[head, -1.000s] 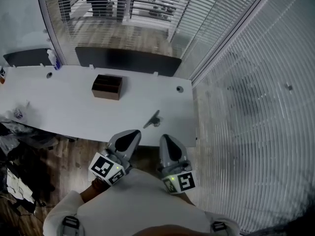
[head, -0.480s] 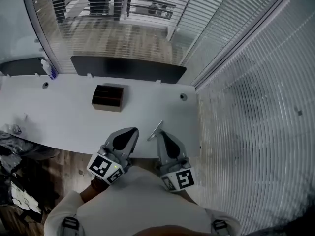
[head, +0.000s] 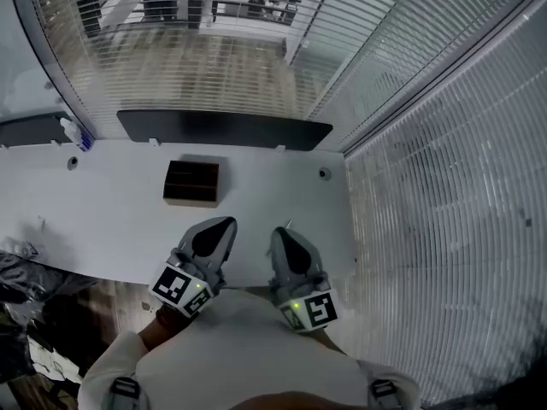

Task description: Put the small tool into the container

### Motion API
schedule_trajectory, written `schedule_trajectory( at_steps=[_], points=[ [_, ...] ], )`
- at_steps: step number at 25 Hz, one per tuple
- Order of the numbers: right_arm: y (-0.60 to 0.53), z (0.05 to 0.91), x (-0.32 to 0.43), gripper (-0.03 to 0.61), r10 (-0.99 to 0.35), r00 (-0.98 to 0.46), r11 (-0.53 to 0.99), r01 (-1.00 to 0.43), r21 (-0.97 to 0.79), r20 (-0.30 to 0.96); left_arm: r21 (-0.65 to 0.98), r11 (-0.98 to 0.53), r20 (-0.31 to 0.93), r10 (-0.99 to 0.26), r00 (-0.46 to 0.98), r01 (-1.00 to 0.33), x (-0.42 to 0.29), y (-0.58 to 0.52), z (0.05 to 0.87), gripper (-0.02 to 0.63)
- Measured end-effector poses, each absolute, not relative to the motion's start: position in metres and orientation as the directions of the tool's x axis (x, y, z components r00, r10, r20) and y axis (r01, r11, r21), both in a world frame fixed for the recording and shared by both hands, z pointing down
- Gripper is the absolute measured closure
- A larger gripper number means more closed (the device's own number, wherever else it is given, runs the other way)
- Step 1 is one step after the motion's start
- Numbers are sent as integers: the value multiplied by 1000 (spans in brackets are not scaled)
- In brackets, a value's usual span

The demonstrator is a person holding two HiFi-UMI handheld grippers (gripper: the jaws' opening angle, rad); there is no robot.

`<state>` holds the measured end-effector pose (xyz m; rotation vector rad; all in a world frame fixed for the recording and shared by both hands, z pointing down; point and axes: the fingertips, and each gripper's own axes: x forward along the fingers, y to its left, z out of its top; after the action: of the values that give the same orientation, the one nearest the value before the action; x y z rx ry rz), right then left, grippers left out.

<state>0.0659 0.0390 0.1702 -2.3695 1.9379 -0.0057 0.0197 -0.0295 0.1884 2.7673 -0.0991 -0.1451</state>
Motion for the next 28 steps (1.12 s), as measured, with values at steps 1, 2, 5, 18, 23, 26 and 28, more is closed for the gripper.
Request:
schedule_trajectory(
  at_steps=[1,2,5,18,23,26,28],
  points=[
    [34,173,66,577,-979,199,-196,-978,-65,-37,368,-928,-87,-89,992,-51,19,-35,190,611],
    [30,176,66,578,-980,197,-195,-978,-68,-25,374,-926,-87,-91,992,-52,19,-38,193,611],
    [16,184,63,578,-983,182,-181,-980,-87,-4,395,-917,-85,-104,991,-63,15,-48,200,611],
    [-11,190,52,577,-995,104,-104,-992,-68,3,414,-902,-62,-160,985,-120,2,-64,214,611],
    [-4,192,63,577,-994,105,-105,-992,-65,1,408,-904,-55,-160,986,-124,12,-59,214,611],
    [5,188,74,578,-992,122,-121,-990,-67,-14,392,-913,-51,-142,988,-111,23,-50,212,611],
    [12,186,83,577,-991,135,-134,-989,-67,-20,383,-919,-49,-125,991,-97,33,-41,210,611]
  ],
)
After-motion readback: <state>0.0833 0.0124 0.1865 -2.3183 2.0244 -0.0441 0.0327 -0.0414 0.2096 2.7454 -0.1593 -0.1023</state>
